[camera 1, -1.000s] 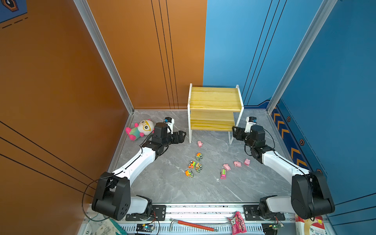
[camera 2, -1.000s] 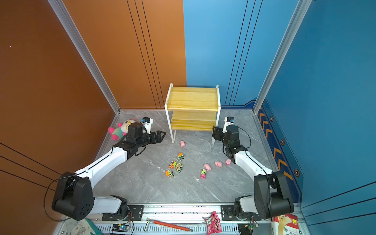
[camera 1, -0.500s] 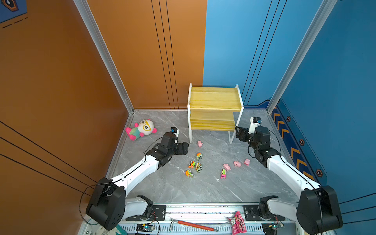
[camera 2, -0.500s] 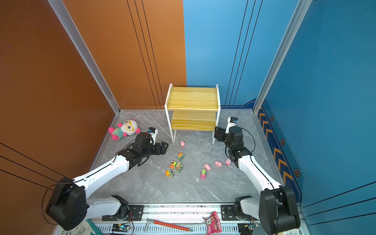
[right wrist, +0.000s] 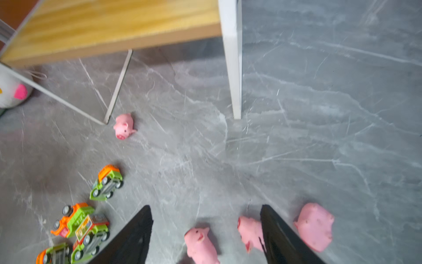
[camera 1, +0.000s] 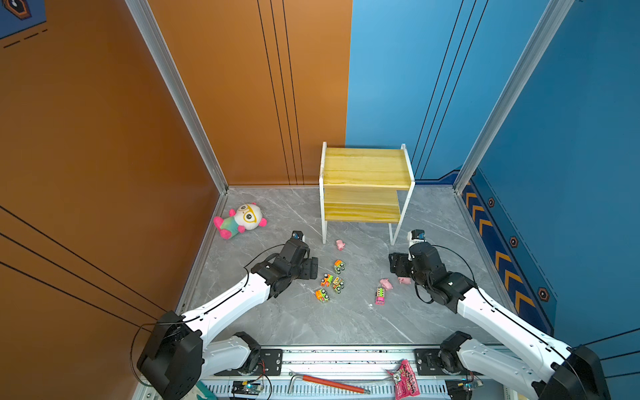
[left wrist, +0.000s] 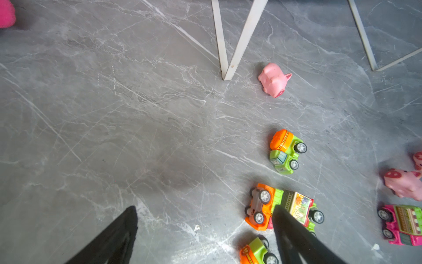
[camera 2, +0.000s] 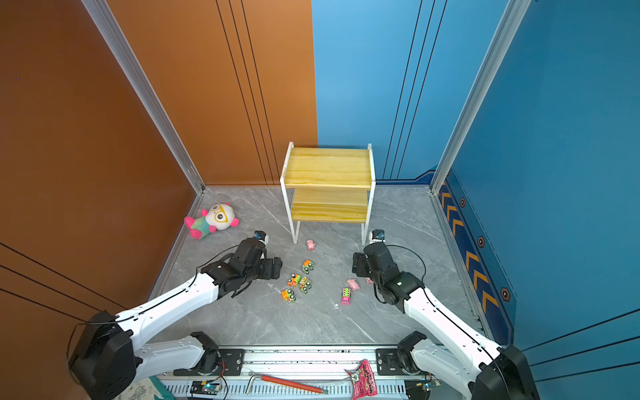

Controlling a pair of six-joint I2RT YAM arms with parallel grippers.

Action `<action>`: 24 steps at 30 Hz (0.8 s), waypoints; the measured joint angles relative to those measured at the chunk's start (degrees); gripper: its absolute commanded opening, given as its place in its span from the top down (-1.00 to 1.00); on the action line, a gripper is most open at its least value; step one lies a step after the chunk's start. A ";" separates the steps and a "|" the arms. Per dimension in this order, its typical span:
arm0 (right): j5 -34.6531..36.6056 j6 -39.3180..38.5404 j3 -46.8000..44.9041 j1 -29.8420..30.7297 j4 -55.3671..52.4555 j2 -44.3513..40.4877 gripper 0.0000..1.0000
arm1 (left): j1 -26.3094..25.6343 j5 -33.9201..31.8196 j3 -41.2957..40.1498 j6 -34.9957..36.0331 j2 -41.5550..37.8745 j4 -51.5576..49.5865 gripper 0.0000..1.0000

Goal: Organize plastic toys on shelves
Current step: Move the shelf to the top-center of the table, then rotate the plastic toy at the center of the table.

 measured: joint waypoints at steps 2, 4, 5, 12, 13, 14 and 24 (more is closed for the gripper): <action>0.96 2.36 -0.31 3.89 -2.12 1.20 -0.51 | -0.17 0.24 2.71 1.07 0.24 -1.73 -0.84; 1.60 4.42 -0.31 7.52 -3.04 3.08 -0.49 | -0.17 0.46 5.57 2.43 0.74 -2.86 -0.85; 1.70 5.40 -0.31 9.18 -3.39 4.22 -0.46 | -0.17 0.59 7.02 3.23 1.05 -3.41 -0.84; 1.79 11.45 -0.81 15.80 -4.50 10.32 -0.36 | 0.68 3.52 10.19 6.54 2.51 -4.90 -0.84; 1.79 12.24 -1.14 16.26 -4.48 10.45 -0.34 | 0.92 3.96 10.19 6.80 2.80 -5.22 -0.84; 1.79 12.90 -1.42 16.52 -4.52 10.45 -0.32 | 1.11 4.31 10.19 6.95 3.04 -5.53 -0.84; 2.05 14.73 -1.86 15.19 -6.21 10.14 -0.23 | 3.37 7.13 10.14 7.65 3.32 -6.10 -0.83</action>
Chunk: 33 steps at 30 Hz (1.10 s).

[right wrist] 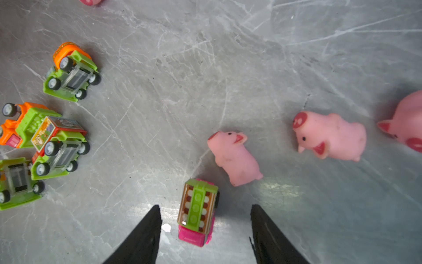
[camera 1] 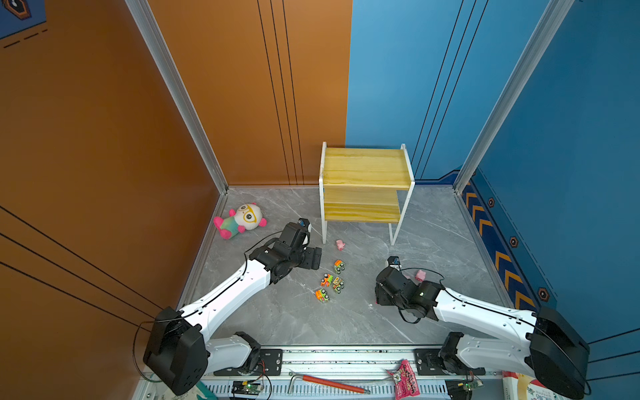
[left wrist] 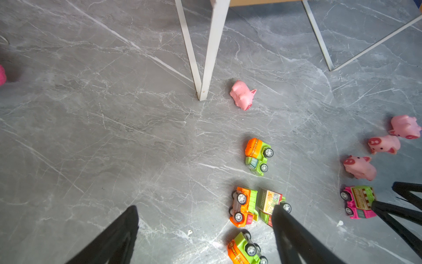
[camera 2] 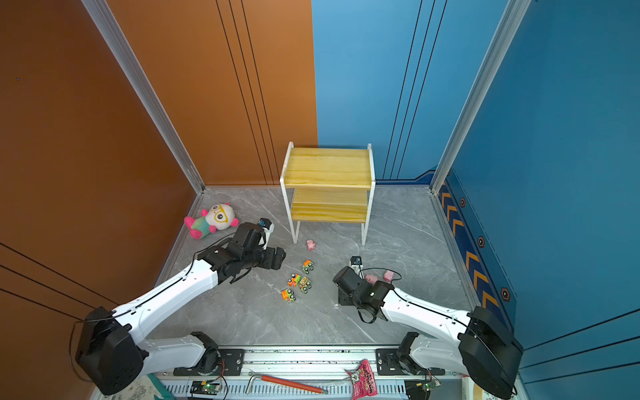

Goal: Organize plastic toys on shelves
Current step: Rotate the plastic toy at the center of the table.

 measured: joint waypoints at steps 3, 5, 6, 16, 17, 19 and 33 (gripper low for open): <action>-1.03 -1.07 0.00 -4.37 -0.22 -1.40 -0.22 | 0.66 0.61 -0.07 0.00 0.00 0.02 -0.83; -2.36 -1.75 0.00 -7.93 -0.20 -2.12 -0.21 | 0.81 0.94 -0.07 0.00 0.00 0.04 -0.83; -3.43 -2.01 0.00 -9.90 -0.17 -2.23 -0.21 | 0.98 1.29 -0.09 0.00 0.00 0.04 -0.82; -7.39 -6.10 3.61 -20.81 -2.86 1.36 -0.20 | 1.01 2.62 -0.09 0.00 0.09 0.42 -0.81; -7.69 -6.49 4.00 -21.66 -3.06 1.75 -0.20 | 0.96 2.67 -0.09 0.00 0.13 0.42 -0.81; -8.15 -6.91 4.63 -23.02 -3.37 2.95 -0.20 | 0.96 2.82 -0.09 0.02 0.22 0.42 -0.81; -9.51 -8.24 6.51 -25.38 -4.26 12.98 -0.12 | 0.96 3.23 -0.09 0.02 1.92 0.44 -0.81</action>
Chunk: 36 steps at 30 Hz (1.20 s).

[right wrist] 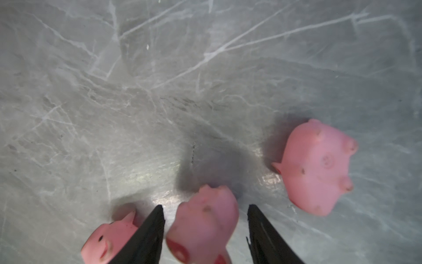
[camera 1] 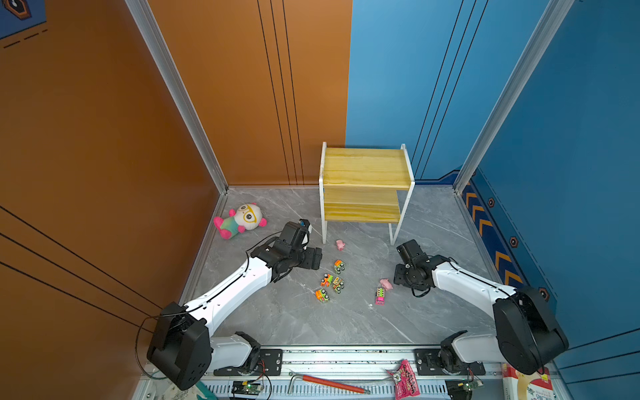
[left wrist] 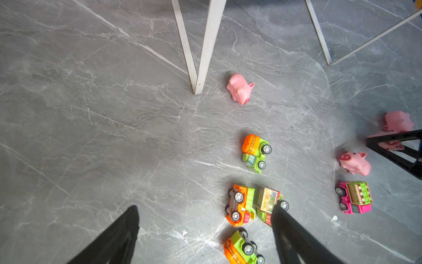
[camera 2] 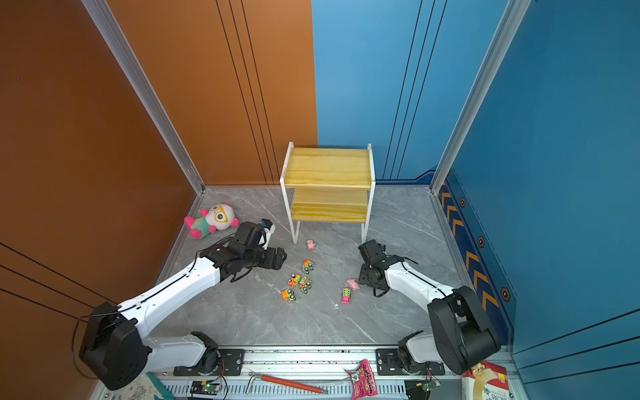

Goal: Organize plastic toys on shelves
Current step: Rotate the plastic toy at the center of the table.

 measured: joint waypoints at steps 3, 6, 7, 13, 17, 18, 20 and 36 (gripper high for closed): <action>0.00 -0.59 0.57 -0.33 0.15 1.49 0.03 | 0.00 0.02 0.00 0.00 0.02 0.00 -0.81; -0.02 -1.60 1.55 -0.57 0.28 2.38 0.21 | 0.00 0.02 0.00 0.00 0.02 0.00 -0.81; -0.07 -1.90 1.70 -0.57 0.31 2.38 0.24 | 0.00 0.02 0.00 0.00 0.02 0.02 -0.81; -0.31 -3.91 2.03 -0.57 1.16 1.49 0.48 | 0.02 0.02 0.00 0.02 0.02 0.00 -0.81; -0.76 -5.73 4.15 0.46 0.17 0.50 0.48 | 0.07 0.02 0.00 0.02 -0.17 0.00 -0.81; -0.76 -6.29 5.11 1.27 -0.24 0.24 0.47 | 0.09 0.02 0.00 0.02 -0.37 0.02 -0.81; -0.92 -7.63 7.37 3.56 -0.85 -0.35 0.45 | 0.42 0.04 0.00 0.04 -0.90 0.00 -0.81; 1.88 -21.59 29.44 23.89 -15.21 19.80 0.40 | 5.62 1.27 -0.28 -0.04 -6.29 -2.23 -0.82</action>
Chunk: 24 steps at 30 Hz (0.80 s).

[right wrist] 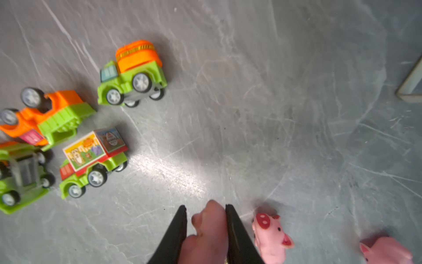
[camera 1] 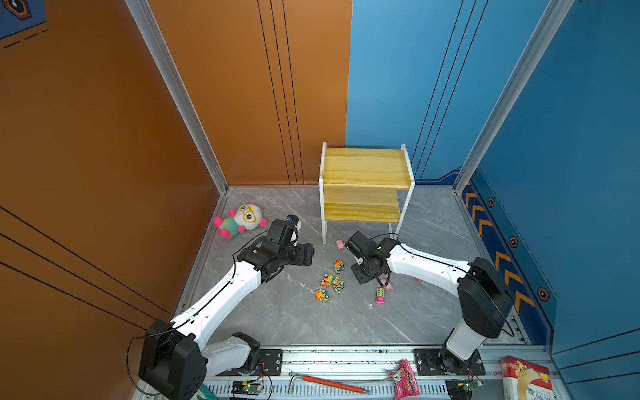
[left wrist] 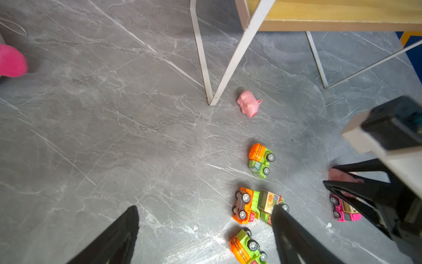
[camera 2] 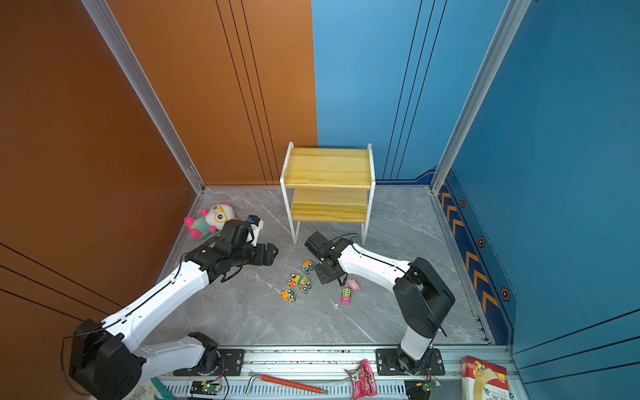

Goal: Organize plastic toys on shelves
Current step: Rotate the plastic toy at the center of the table.

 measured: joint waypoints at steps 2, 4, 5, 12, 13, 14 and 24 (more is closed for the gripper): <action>1.31 -1.11 1.20 1.40 -2.21 2.08 0.39 | 1.01 0.07 -0.13 0.00 -0.98 -0.50 -0.82; 2.36 -2.45 2.38 2.51 -4.15 3.82 0.36 | 1.97 0.24 -0.33 -0.02 -1.88 -0.72 -0.83; 2.82 -3.10 2.95 3.02 -4.98 4.74 0.36 | 2.40 0.26 -0.50 -0.02 -2.27 -0.83 -0.83; 4.42 -7.08 6.60 4.61 -9.70 10.23 0.23 | 3.78 0.46 -1.51 -0.48 -2.71 -0.96 -0.83; 4.55 -7.52 6.95 4.61 -10.16 10.71 0.20 | 3.85 0.46 -1.66 -0.48 -2.71 -1.03 -0.83; 4.68 -8.04 7.26 4.61 -10.49 11.19 0.16 | 3.96 0.46 -1.86 -0.59 -2.71 -1.03 -0.83; 5.44 -11.85 11.58 4.59 -12.74 13.29 -0.07 | 5.33 1.14 -1.99 -0.63 -4.07 -1.03 -0.83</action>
